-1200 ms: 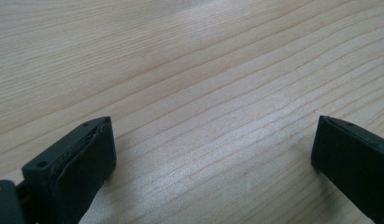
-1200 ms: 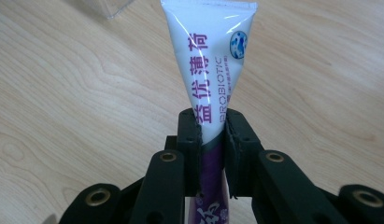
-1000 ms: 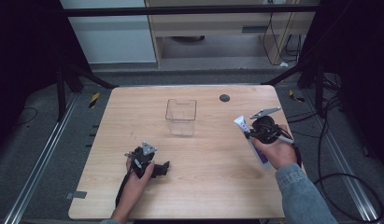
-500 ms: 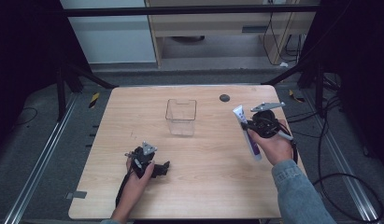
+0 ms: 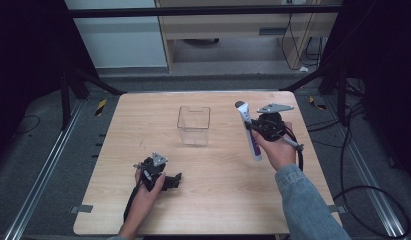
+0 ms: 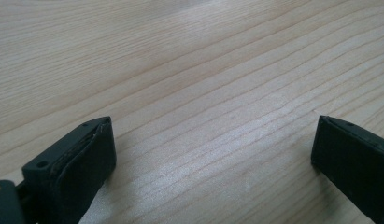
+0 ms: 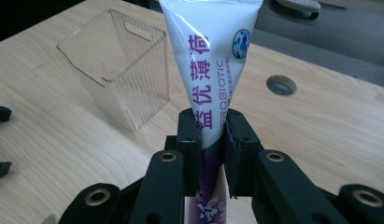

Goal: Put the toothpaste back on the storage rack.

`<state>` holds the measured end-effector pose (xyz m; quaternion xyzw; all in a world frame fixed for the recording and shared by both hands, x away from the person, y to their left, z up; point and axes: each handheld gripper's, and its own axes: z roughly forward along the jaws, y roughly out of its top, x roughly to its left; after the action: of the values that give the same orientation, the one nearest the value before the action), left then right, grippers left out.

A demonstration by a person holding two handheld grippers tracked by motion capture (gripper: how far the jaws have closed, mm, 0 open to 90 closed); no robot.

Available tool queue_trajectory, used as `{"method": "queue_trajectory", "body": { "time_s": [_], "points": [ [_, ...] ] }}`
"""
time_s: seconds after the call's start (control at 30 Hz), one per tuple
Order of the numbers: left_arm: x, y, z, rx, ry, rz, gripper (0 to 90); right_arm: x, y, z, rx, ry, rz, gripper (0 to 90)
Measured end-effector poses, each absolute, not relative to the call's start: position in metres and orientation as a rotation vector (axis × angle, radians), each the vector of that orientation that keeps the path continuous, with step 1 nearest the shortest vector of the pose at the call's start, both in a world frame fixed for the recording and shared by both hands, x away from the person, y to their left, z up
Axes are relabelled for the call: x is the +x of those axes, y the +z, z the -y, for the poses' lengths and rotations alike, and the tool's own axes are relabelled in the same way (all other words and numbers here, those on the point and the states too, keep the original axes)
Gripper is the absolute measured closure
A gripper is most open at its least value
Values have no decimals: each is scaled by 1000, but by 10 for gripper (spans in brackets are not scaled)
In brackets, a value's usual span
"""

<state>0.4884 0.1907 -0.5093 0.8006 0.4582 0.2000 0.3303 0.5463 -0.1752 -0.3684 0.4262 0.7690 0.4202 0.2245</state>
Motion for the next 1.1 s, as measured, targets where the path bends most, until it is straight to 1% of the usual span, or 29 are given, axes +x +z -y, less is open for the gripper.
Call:
{"method": "queue_trajectory", "body": {
  "time_s": [0.47,0.77,1.1],
  "points": [
    [487,-509,-188,2096,522,-1196,0,567,-344,126,1078,1277,-2054,780],
    [487,-509,-186,2094,524,-1203,0,578,-335,101,1062,1287,-2027,780],
    [486,-509,-186,2093,530,-1201,0,581,-331,76,1043,1285,-2033,779]
  ]
}}
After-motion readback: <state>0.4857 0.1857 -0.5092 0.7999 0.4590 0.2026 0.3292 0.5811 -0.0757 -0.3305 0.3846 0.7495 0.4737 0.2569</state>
